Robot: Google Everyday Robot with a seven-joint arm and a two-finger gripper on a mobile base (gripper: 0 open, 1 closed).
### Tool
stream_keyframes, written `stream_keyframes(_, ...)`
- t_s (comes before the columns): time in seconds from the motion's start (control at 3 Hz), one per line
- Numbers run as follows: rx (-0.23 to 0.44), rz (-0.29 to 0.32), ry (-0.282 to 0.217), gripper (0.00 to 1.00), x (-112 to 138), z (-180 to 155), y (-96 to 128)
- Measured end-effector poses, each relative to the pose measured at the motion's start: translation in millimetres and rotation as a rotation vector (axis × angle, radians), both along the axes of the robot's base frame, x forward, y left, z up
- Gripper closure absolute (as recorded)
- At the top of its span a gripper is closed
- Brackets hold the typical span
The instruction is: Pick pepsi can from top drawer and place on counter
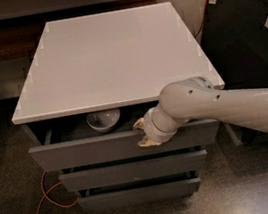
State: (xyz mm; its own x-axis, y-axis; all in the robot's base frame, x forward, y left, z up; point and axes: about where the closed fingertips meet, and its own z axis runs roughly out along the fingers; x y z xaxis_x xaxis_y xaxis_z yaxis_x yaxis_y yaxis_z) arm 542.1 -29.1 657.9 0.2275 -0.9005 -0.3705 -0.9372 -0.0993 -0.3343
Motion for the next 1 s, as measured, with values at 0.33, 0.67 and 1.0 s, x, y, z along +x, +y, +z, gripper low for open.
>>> stream_keyframes(0.33,0.039,0.010,0.047,1.00,-21.9,-2.7,5.2)
stream_keyframes(0.67,0.045,0.011,0.055,1.00,-25.8,-3.0,6.1)
stream_keyframes(1.0,0.045,0.011,0.055,1.00,-25.8,-2.8,6.1)
